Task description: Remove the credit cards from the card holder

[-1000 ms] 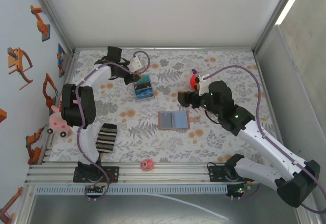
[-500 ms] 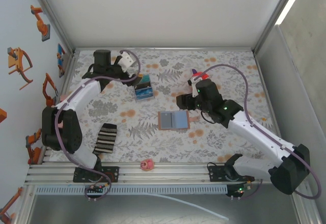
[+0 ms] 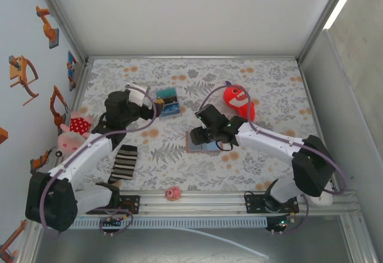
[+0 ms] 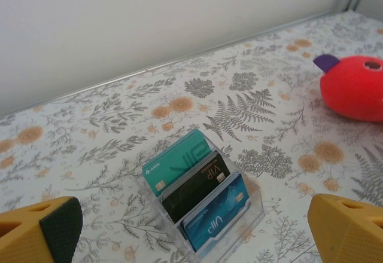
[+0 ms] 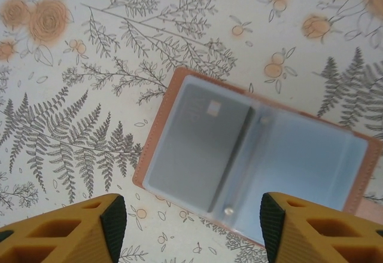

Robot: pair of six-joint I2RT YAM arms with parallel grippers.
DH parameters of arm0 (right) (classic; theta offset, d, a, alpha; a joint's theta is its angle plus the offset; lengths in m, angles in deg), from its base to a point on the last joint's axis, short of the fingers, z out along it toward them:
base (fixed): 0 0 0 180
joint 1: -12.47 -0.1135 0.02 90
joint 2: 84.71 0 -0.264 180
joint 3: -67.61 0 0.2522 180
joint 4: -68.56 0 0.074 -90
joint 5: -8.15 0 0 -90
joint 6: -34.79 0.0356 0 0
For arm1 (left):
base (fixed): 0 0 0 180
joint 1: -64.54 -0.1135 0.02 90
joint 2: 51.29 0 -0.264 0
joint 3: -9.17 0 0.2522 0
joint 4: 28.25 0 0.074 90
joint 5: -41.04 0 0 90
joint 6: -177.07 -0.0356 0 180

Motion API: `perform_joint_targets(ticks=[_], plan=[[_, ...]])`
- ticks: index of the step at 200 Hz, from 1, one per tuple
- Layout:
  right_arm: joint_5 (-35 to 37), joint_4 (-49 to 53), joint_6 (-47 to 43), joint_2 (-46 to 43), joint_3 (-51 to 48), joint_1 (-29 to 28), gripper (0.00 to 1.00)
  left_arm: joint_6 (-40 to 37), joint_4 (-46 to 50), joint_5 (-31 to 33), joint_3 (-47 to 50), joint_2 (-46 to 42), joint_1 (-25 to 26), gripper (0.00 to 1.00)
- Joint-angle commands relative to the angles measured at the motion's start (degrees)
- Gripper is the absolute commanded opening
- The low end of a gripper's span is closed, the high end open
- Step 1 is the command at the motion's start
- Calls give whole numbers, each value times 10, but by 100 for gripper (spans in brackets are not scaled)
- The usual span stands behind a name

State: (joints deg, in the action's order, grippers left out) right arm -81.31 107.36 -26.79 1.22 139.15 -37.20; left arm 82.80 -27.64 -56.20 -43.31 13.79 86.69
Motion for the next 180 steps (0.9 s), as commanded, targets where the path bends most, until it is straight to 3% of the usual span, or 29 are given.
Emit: perform_joint_targets(ticks=[1,59,105,148,180], plan=[[-5,-3,17,32,28,-11,58,117,-65,86,45,-46,3,97],[5,22,13,121,69,-31,54,208,-9,164,92,-128,5,97],[8,31,15,168,83,-36,58,228,37,198,93,-151,5,97],[23,36,23,184,85,-36,60,322,44,275,110,-159,5,97],[29,40,26,191,84,-35,60,320,48,262,104,-159,4,97]])
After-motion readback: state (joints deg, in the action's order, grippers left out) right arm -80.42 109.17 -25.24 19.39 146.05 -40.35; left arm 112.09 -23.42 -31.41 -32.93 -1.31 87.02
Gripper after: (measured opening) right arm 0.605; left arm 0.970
